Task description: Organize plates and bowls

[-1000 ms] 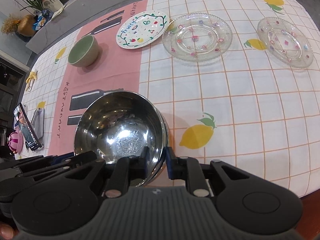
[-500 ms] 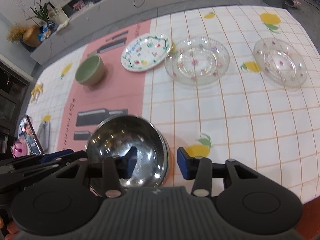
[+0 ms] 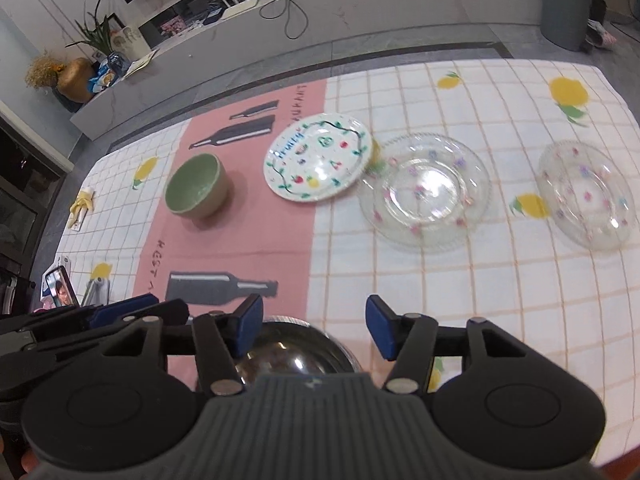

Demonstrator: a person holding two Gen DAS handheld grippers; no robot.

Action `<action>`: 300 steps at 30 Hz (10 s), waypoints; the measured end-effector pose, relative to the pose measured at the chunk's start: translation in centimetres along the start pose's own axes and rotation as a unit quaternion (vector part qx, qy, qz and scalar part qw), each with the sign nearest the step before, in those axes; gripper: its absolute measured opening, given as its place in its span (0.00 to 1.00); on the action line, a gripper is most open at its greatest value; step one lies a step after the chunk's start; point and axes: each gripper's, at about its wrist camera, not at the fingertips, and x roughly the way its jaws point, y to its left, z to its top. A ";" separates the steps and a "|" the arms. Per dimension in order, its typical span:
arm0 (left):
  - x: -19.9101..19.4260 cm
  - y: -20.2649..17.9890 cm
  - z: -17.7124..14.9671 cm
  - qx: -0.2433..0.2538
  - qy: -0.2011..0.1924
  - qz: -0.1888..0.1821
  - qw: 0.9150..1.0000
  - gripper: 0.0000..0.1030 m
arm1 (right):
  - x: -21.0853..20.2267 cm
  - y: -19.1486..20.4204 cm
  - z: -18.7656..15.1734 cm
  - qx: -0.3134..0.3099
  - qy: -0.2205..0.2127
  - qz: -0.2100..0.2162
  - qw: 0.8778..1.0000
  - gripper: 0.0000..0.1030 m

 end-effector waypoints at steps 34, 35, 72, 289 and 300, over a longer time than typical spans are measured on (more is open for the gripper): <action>11.1 17.7 7.0 -0.174 -0.019 0.044 0.984 0.35 | 17.9 12.0 11.9 -0.058 0.051 -0.003 0.997 0.50; 11.5 17.9 7.1 -0.179 -0.017 0.038 0.983 0.35 | 18.4 12.2 12.0 -0.058 0.054 -0.005 0.997 0.49; 11.7 14.5 5.9 -0.200 0.064 0.022 0.977 0.11 | 19.8 11.3 9.7 0.004 0.146 -0.004 0.989 0.11; 22.9 -24.3 4.7 0.015 -0.012 -0.148 0.989 0.31 | 1.6 -36.4 -1.1 0.279 -0.164 -0.044 0.945 0.25; 23.3 -24.9 5.2 0.017 -0.001 -0.142 0.990 0.16 | 2.7 -35.8 0.2 0.263 -0.162 -0.061 0.949 0.08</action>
